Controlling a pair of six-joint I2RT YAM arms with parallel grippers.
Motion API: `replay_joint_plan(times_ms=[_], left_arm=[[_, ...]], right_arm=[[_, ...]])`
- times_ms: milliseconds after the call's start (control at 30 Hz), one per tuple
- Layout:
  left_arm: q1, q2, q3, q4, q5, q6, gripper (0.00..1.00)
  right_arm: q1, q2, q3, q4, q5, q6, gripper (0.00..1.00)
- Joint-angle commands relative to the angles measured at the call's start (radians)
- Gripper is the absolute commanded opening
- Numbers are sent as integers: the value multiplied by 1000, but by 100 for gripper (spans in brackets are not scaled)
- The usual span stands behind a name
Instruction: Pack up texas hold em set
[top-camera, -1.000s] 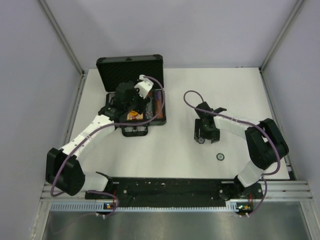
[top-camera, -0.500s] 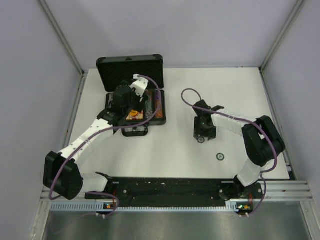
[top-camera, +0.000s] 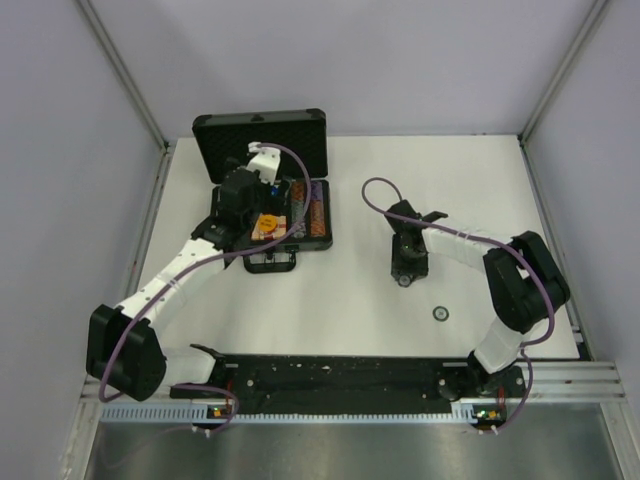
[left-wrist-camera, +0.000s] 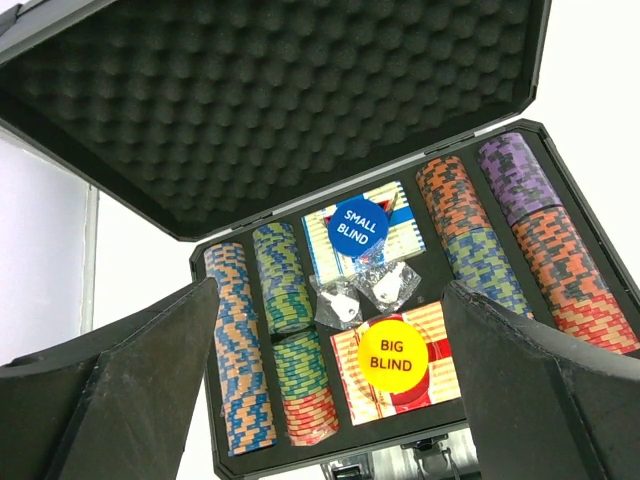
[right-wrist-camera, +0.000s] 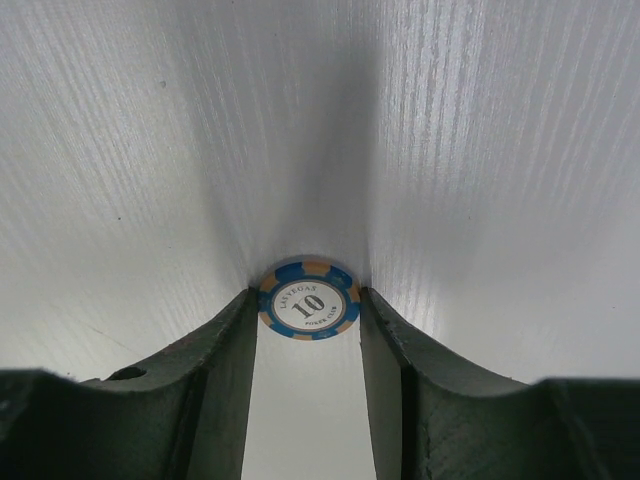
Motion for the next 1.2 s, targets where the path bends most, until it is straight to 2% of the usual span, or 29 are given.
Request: replay_joint_plan(times_ms=[0,167,267,333,467,800,1167], left_arm=[[7,-21,39,4,69,-29,99],[5,-18,22,-44,216,-76,99],[5,-37,-22,-10,374,-142,99],[5,-50,-65,56,483,-201,99],[-7,-46,-152,174,658,-431,99],[-107,44,-235,413,759,-626,98],[-185,204,-206,558,726,-747,95]], right_arm=[[17,42,-4,-3,-23,6,39],[17,15,18,-5,-14,14,38],[18,-18,35,-5,-12,25,38],[15,-36,52,-8,-14,32,38],[0,-68,88,-8,-41,52,38],[-71,-120,176,58,-209,209,38],[-86,-176,162,194,-364,434,38]])
